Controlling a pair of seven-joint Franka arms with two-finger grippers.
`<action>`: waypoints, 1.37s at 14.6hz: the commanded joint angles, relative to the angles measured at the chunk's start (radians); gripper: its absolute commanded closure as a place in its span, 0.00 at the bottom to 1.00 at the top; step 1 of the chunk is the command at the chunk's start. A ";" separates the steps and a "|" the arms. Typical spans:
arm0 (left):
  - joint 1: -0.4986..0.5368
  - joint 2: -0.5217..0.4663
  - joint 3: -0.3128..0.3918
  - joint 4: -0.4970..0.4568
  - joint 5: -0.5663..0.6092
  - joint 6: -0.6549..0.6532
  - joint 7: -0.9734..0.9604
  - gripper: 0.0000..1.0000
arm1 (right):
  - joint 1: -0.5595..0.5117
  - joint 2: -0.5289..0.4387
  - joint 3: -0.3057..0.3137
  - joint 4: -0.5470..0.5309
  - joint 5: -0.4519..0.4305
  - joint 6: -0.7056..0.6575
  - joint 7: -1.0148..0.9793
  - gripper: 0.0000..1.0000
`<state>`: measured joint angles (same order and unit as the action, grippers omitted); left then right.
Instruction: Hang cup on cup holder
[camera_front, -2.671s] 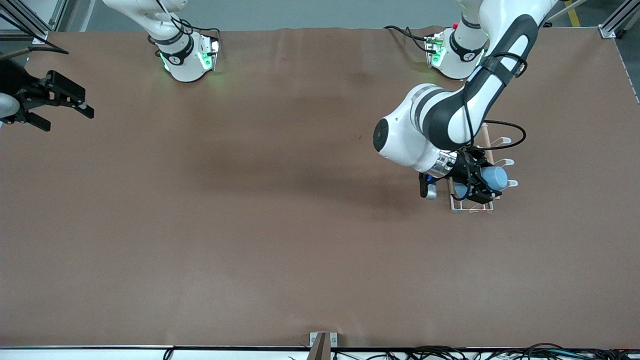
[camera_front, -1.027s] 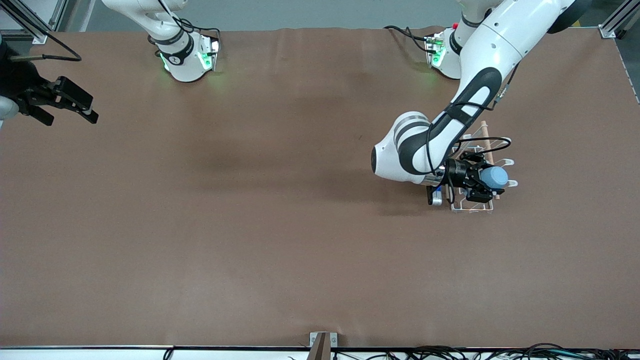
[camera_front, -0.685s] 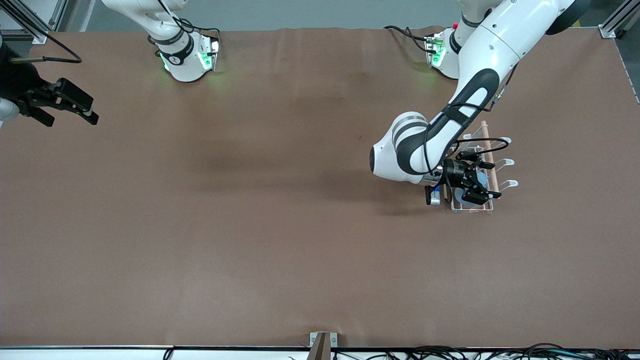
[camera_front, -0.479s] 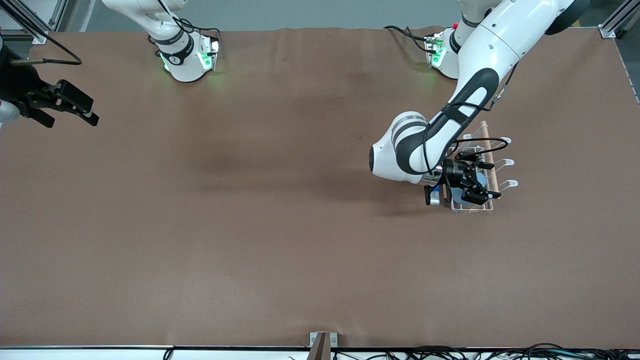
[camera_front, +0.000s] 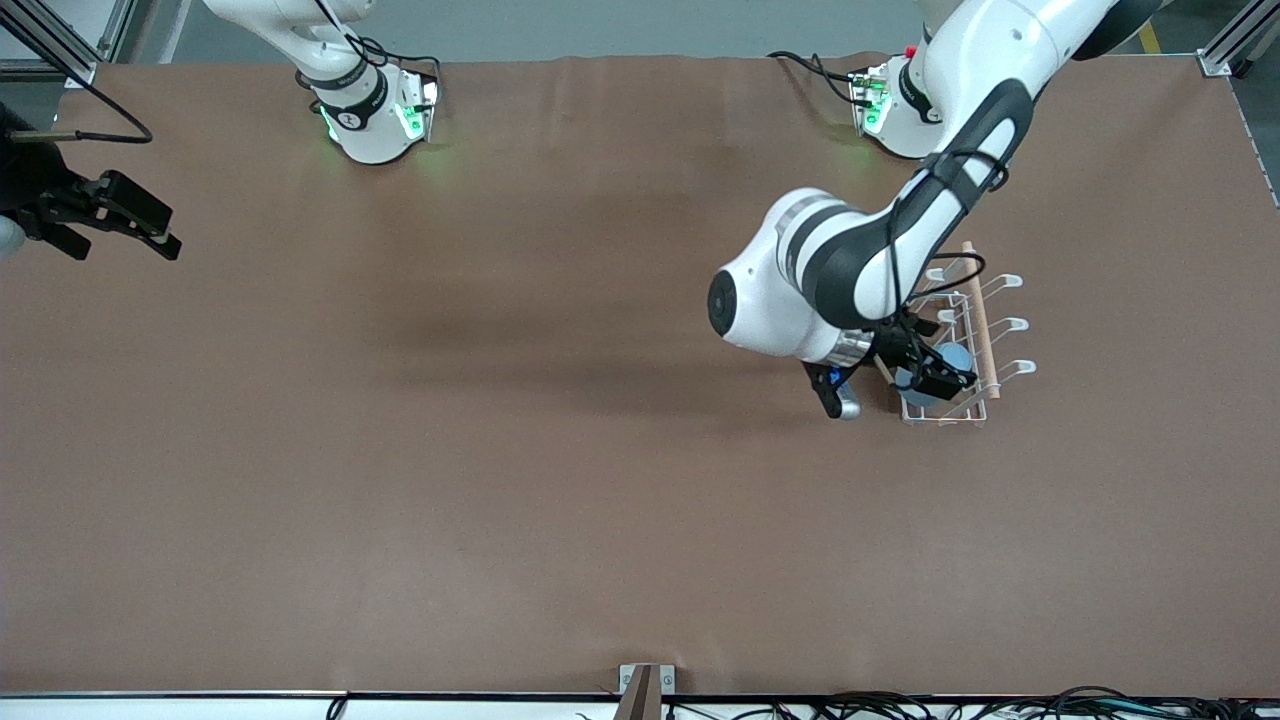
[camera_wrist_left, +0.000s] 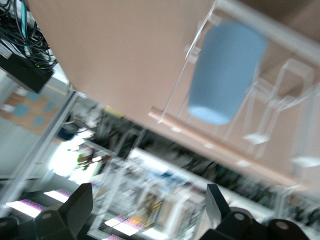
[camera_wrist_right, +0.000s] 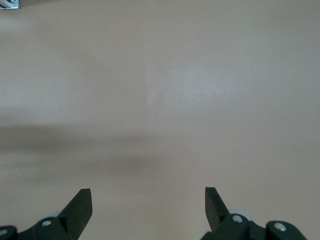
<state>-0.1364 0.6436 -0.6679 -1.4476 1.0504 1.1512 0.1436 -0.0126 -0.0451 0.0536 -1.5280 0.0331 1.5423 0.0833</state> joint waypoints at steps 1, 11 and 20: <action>-0.008 -0.013 -0.025 0.081 -0.169 -0.002 -0.291 0.00 | -0.012 0.007 0.008 0.020 -0.010 -0.013 0.018 0.01; 0.110 -0.140 -0.045 0.239 -0.440 0.180 -0.582 0.00 | -0.087 0.119 0.033 0.146 -0.009 -0.091 0.006 0.01; 0.129 -0.585 0.431 -0.074 -0.969 0.376 -0.314 0.00 | -0.035 0.088 -0.086 0.125 0.004 -0.103 -0.031 0.01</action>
<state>-0.0121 0.2058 -0.2981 -1.3354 0.1311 1.4487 -0.2410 -0.0687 0.0637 -0.0049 -1.3920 0.0342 1.4516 0.0665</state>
